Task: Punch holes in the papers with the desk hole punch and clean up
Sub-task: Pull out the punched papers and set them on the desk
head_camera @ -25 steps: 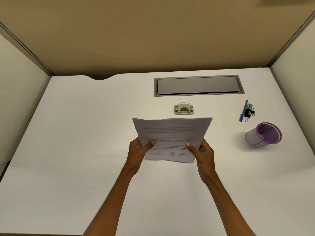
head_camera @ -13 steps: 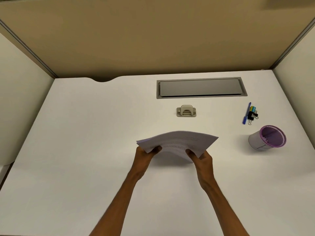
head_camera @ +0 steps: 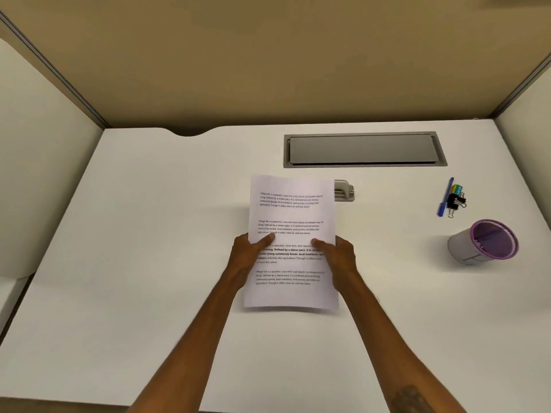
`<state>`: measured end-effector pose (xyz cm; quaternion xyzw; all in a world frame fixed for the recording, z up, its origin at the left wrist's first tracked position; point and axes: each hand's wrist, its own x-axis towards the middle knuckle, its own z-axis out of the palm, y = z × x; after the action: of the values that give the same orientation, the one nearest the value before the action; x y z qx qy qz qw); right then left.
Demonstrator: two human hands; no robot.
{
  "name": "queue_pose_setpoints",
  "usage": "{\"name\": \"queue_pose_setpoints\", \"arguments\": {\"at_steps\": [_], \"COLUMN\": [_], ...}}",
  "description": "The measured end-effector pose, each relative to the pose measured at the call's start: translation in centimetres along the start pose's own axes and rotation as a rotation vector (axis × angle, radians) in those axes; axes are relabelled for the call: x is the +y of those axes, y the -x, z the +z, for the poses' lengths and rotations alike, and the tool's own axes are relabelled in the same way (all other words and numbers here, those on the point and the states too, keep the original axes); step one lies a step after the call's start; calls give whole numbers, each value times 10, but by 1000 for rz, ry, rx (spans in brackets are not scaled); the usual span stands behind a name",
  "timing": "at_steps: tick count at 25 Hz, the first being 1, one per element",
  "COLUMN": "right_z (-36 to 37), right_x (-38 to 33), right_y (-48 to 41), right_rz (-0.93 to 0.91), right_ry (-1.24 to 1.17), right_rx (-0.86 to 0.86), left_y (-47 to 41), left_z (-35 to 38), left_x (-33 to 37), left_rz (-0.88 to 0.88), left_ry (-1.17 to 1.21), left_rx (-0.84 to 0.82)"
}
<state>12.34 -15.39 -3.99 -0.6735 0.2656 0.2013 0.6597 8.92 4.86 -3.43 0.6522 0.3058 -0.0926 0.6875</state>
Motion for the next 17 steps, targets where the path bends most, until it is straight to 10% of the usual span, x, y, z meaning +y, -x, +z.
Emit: {"name": "queue_pose_setpoints", "arguments": {"at_steps": [17], "right_z": [35], "right_x": [52], "right_y": [8], "right_rz": [-22], "right_ry": [191], "right_rx": [246], "left_y": [-4], "left_z": [-27], "left_x": [-53], "left_rz": [-8], "left_ry": [-226], "left_rx": [366]}}
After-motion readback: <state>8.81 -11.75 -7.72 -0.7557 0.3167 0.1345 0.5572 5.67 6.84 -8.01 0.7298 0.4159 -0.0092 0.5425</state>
